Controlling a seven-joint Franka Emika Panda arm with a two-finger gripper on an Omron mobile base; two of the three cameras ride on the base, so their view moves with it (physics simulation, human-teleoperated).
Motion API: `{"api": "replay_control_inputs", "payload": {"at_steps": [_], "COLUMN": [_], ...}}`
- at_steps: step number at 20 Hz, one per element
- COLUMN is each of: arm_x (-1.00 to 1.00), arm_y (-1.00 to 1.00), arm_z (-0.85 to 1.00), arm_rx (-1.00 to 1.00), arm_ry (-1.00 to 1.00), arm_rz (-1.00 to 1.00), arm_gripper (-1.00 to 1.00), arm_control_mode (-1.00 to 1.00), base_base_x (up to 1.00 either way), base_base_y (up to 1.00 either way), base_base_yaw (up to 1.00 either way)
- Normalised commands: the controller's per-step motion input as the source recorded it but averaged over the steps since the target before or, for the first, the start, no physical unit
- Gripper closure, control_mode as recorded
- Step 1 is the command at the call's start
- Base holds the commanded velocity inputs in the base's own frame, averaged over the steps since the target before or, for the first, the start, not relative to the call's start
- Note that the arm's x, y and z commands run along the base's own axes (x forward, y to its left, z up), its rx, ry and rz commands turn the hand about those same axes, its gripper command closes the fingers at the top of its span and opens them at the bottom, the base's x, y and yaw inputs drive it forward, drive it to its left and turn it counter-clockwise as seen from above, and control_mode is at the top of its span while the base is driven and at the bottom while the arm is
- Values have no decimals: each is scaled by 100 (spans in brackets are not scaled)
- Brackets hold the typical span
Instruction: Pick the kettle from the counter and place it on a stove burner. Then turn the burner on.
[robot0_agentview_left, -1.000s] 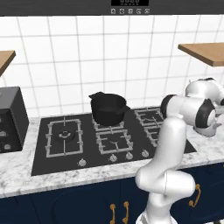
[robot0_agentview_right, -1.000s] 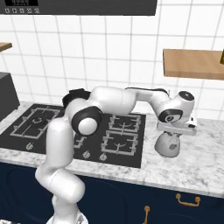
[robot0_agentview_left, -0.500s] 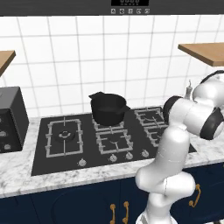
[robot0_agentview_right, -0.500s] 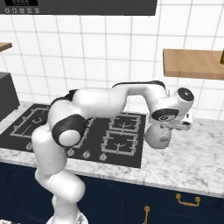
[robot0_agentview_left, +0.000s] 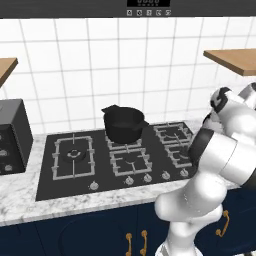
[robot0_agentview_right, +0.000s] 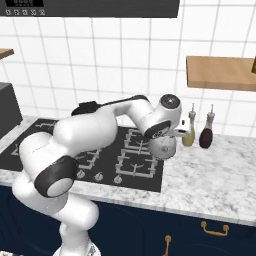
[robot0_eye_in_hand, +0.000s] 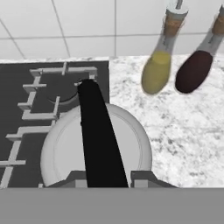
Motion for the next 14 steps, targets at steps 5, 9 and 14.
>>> {"api": "replay_control_inputs", "payload": {"at_steps": [5, 9, 14], "arm_x": [71, 53, 12], "arm_y": [99, 49, 0], "arm_z": [-8, -20, -13], "arm_rx": [-12, 1, -2], "arm_ry": [32, 17, -5], "arm_rz": [-18, -1, 0], "arm_gripper": [100, 100, 100], "arm_control_mode": [-100, -100, -100], "base_base_x": [0, 0, 0], "base_base_y": [0, 0, 0], "base_base_yaw": [0, 0, 0]}}
